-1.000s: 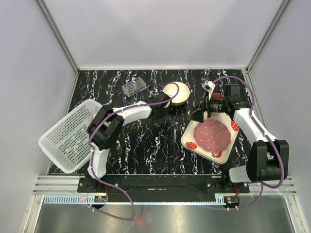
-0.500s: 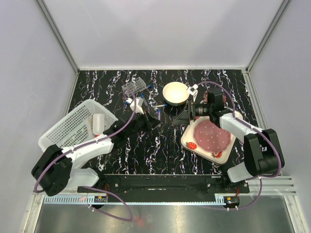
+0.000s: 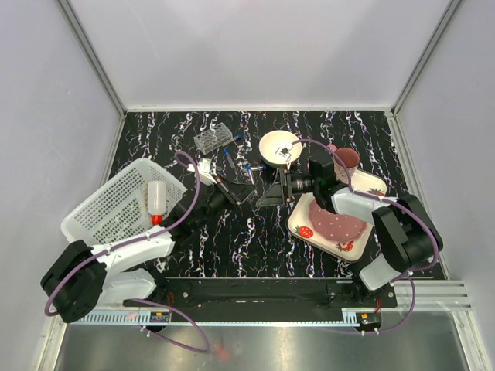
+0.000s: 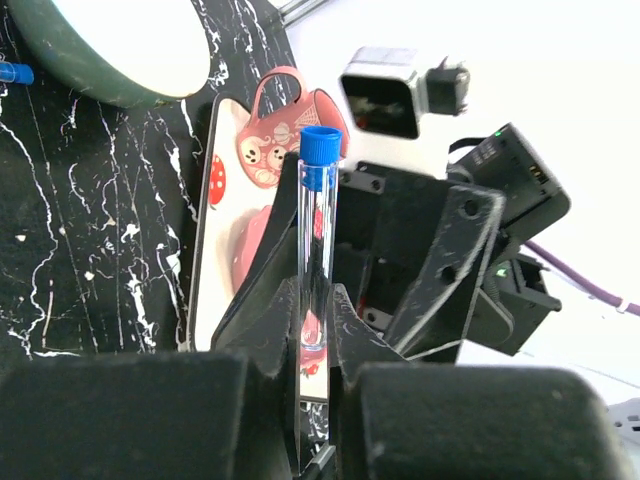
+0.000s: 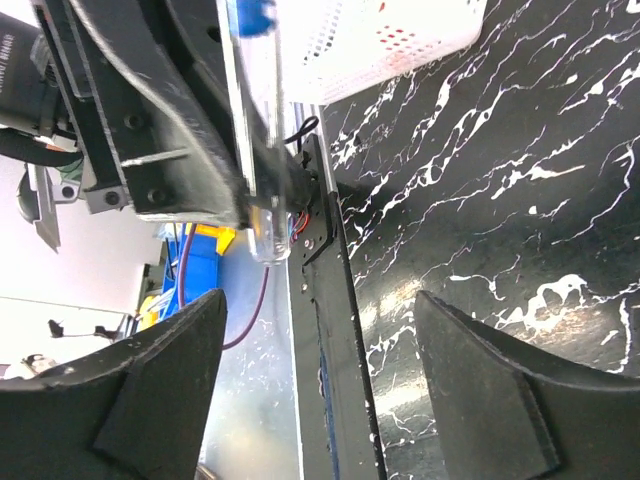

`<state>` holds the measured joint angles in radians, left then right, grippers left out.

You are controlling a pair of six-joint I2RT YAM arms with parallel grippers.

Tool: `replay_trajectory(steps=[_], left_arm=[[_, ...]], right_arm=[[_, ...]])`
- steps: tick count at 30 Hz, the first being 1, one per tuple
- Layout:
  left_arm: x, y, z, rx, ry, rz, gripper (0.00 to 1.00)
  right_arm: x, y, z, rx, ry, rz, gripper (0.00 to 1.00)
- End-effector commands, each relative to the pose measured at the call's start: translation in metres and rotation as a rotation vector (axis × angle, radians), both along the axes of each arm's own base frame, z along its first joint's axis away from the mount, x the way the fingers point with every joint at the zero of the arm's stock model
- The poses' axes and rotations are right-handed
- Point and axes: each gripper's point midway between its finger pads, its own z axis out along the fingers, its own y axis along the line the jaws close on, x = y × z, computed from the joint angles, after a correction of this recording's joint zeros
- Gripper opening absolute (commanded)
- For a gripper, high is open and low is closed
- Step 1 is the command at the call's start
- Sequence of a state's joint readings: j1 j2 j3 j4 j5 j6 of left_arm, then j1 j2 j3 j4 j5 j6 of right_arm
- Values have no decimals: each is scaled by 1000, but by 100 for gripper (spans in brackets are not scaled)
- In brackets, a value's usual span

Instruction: Organize the chemistry lab equipment

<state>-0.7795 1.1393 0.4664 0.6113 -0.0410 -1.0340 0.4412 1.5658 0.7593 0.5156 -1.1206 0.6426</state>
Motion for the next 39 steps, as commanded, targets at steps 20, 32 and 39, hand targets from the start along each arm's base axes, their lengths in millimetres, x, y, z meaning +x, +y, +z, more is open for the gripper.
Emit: replay_trajectory(steps=[20, 32, 39], left_arm=[[-4, -14, 17, -71, -40, 1, 1], [-7, -21, 17, -49, -39, -4, 4], [-8, -15, 17, -38, -36, 13, 32]], right_arm=[[3, 13, 26, 57, 21, 32, 55], [5, 13, 23, 43, 18, 32, 15], [3, 13, 25, 43, -7, 45, 10]])
